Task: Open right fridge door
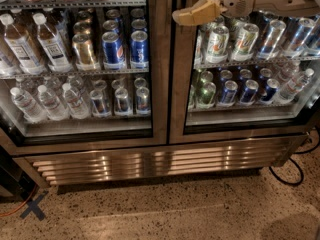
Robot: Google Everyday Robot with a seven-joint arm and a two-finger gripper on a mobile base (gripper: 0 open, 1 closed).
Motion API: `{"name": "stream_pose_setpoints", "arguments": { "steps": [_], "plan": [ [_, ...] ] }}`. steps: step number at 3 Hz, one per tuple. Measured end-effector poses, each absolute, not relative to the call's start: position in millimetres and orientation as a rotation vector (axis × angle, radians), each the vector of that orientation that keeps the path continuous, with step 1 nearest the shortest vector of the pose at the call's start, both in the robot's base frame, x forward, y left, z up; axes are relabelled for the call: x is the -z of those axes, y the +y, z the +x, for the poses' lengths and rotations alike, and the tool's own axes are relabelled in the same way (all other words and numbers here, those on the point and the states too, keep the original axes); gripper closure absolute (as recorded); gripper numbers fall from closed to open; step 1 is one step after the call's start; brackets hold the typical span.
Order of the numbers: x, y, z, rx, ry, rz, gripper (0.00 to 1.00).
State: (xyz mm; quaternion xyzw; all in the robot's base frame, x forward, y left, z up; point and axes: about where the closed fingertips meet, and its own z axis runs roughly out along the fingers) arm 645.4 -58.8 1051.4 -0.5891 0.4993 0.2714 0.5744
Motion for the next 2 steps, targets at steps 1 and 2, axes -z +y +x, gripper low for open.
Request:
{"name": "stream_pose_setpoints", "arguments": {
  "steps": [1, 2],
  "plan": [
    [-1049.3, -59.9, 646.0, -0.645, 1.172, -1.383, 0.48],
    [-1049.3, -59.9, 646.0, -0.645, 1.172, -1.383, 0.66]
  ]
}}
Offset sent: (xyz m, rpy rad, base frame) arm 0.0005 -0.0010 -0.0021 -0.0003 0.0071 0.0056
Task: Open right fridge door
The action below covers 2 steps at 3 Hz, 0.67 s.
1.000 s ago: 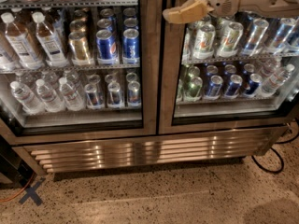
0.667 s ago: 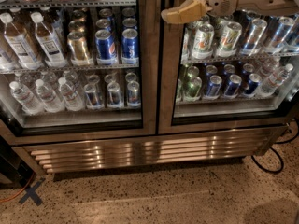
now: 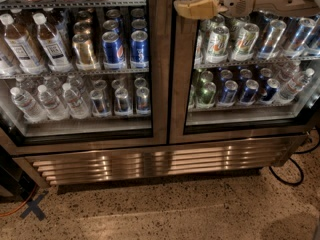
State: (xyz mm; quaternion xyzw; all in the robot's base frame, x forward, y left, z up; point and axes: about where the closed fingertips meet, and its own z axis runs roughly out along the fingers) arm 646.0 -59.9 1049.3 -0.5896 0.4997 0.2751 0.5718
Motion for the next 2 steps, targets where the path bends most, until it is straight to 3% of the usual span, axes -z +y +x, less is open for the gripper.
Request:
{"name": "stream_pose_setpoints", "arguments": {
  "steps": [1, 2],
  "plan": [
    [-1049.3, -59.9, 646.0, -0.645, 1.172, -1.383, 0.89],
    [-1049.7, -60.0, 646.3, -0.645, 1.172, -1.383, 1.0]
  ]
}}
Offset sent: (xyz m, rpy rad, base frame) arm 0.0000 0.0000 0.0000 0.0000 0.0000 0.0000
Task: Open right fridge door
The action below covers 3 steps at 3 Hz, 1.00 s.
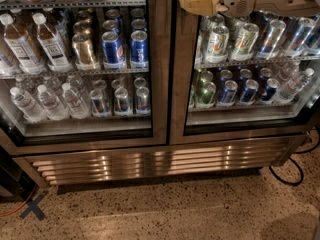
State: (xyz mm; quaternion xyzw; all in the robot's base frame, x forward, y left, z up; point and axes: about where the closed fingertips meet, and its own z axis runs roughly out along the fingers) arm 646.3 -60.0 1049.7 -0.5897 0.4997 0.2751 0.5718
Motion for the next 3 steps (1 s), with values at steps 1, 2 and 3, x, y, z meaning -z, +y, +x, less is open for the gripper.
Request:
{"name": "stream_pose_setpoints", "arguments": {
  "steps": [1, 2, 3],
  "plan": [
    [-1052.2, -63.5, 647.0, -0.645, 1.172, -1.383, 1.0],
    [-1053.1, -64.5, 646.9, -0.645, 1.172, -1.383, 1.0],
    [-1060.4, -64.7, 638.4, -0.629, 1.182, -1.372, 1.0]
  ]
}}
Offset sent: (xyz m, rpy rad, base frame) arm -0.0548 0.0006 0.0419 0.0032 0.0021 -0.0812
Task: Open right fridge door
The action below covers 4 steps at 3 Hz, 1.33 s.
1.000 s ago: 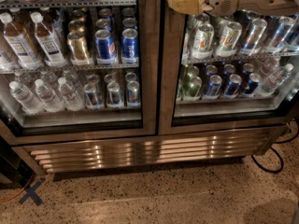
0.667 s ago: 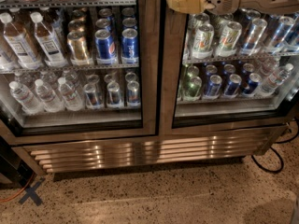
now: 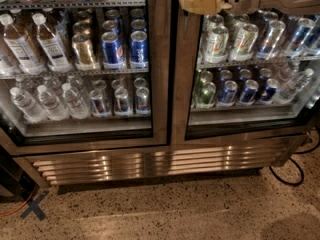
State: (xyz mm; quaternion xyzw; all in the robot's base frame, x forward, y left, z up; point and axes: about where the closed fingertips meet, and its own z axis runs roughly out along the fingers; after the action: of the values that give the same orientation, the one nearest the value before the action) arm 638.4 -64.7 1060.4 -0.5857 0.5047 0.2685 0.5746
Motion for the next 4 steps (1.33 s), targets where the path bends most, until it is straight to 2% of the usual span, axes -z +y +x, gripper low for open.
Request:
{"name": "stream_pose_setpoints", "arguments": {
  "steps": [4],
  "plan": [
    [-1072.6, -69.6, 615.9, -0.611, 1.223, -1.369, 1.0]
  ]
}}
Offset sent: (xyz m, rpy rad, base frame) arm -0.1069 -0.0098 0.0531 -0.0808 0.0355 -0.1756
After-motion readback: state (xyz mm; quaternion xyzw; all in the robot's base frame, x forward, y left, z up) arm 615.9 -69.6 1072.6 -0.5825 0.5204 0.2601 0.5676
